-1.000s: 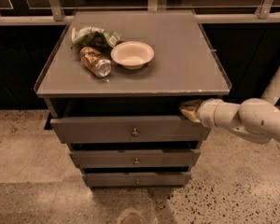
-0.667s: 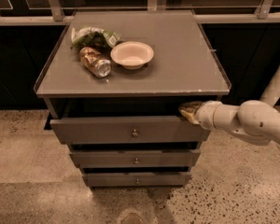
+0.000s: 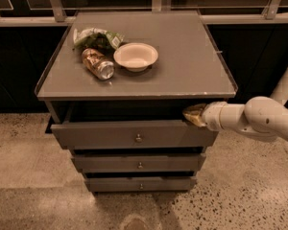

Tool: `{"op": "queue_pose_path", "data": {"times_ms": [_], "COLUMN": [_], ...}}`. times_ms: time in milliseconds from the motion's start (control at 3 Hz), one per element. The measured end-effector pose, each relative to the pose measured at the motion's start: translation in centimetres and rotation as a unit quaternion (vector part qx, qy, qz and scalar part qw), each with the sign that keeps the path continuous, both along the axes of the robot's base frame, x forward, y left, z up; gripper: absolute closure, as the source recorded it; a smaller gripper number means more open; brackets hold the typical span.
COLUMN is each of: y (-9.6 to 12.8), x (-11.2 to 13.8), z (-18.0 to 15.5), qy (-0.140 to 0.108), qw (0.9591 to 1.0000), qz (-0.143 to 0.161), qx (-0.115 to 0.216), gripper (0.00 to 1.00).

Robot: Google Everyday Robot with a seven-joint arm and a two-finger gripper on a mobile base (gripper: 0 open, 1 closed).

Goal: Open top drawer

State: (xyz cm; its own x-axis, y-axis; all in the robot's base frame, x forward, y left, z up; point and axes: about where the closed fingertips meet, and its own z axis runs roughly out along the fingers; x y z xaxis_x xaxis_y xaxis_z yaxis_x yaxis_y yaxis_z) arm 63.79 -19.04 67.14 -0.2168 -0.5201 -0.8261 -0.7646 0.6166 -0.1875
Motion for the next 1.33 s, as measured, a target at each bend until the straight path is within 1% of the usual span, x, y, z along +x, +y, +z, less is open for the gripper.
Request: {"op": "queue_pose_path", "data": {"times_ms": [333, 667, 1333], "y": [0.0, 0.1, -1.4], "x": [0.0, -0.4, -0.4], "z": [0.4, 0.3, 0.5], "qy": [0.0, 0.01, 0.018], "qw": [1.0, 0.9999, 0.9998], "qz": [0.0, 0.014, 0.004], "qx": [0.0, 0.002, 0.007], "gripper": [1.0, 1.0, 1.0]}}
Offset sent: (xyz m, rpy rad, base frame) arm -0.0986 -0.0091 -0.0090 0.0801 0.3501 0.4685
